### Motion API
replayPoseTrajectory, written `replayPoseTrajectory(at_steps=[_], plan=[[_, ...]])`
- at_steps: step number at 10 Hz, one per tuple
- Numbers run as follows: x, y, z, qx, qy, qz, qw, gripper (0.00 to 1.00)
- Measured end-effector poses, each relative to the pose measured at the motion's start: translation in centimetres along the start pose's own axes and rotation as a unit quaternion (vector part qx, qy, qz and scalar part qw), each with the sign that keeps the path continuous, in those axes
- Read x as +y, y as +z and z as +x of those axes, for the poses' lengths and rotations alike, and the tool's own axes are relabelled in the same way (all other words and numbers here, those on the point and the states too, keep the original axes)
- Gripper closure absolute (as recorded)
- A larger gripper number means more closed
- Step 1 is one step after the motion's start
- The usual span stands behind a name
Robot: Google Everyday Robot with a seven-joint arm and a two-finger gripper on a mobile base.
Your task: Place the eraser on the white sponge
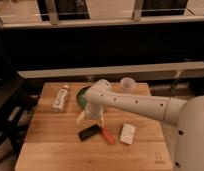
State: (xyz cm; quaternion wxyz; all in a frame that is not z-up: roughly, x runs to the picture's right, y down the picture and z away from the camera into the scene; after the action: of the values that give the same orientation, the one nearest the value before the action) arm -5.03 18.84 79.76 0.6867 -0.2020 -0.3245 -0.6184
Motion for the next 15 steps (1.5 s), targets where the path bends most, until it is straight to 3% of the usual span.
replayPoseTrajectory(at_steps=[2,6,13,15], plan=[[-0.8,0.1,-0.4,0.002,-0.011,-0.004,0.9999,0.2],[-0.5,1.9,-0.8,-0.03,-0.019,0.009,0.9993,0.2],[1.7,4.7,-0.3,-0.065,0.01,0.007,0.9978,0.2],[1.5,5.1,-0.4,-0.075,0.014,0.013,0.997,0.3]])
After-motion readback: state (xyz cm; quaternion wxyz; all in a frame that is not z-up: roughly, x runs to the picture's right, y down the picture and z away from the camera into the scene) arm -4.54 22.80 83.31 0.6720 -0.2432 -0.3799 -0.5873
